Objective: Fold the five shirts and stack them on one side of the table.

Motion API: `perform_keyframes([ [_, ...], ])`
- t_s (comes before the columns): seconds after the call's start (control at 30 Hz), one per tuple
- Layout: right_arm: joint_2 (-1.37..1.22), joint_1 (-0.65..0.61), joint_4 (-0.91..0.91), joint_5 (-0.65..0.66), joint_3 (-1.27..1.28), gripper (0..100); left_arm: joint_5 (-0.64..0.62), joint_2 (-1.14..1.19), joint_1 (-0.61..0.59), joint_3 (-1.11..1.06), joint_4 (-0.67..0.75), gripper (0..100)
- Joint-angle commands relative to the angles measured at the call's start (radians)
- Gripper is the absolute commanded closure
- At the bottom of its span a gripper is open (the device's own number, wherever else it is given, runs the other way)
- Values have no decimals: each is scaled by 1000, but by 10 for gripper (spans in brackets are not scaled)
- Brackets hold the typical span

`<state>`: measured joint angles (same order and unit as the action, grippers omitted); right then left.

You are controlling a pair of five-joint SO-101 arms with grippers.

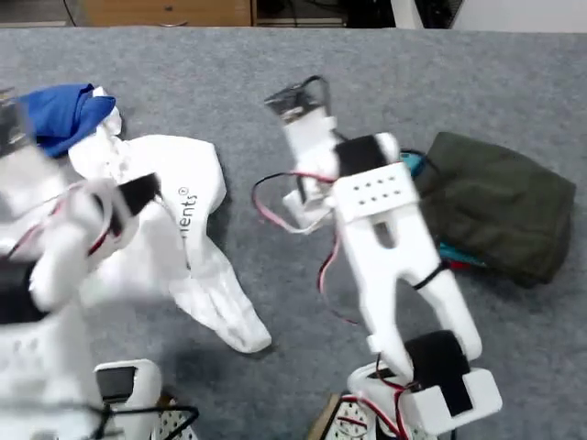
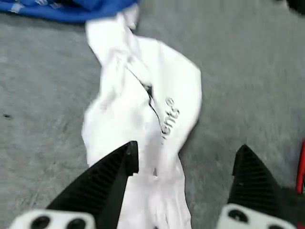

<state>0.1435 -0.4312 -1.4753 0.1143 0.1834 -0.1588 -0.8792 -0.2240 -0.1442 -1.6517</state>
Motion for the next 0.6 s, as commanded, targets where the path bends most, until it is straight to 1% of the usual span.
perform_keyframes([
  [0.0, -1, -159, 51, 2, 1, 712, -9, -127, -138, -84, 18, 672],
  [0.07, -8, -245, 74, 2, -2, 714, 12, -166, -216, -245, 91, 674],
  [0.17, -58, -346, 84, 0, -5, 713, 104, -205, -327, -522, 239, 675],
  [0.27, -143, -412, 86, -55, -5, 713, 190, -239, -439, -792, 404, 675],
  [0.37, -254, -470, 106, -101, -18, 713, 264, -266, -520, -994, 551, 675],
  [0.47, -372, -515, 104, -115, -67, 713, 333, -286, -542, -1134, 624, 675],
  [0.57, -490, -527, 98, -118, -130, 714, 361, -303, -526, -1223, 647, 675],
])
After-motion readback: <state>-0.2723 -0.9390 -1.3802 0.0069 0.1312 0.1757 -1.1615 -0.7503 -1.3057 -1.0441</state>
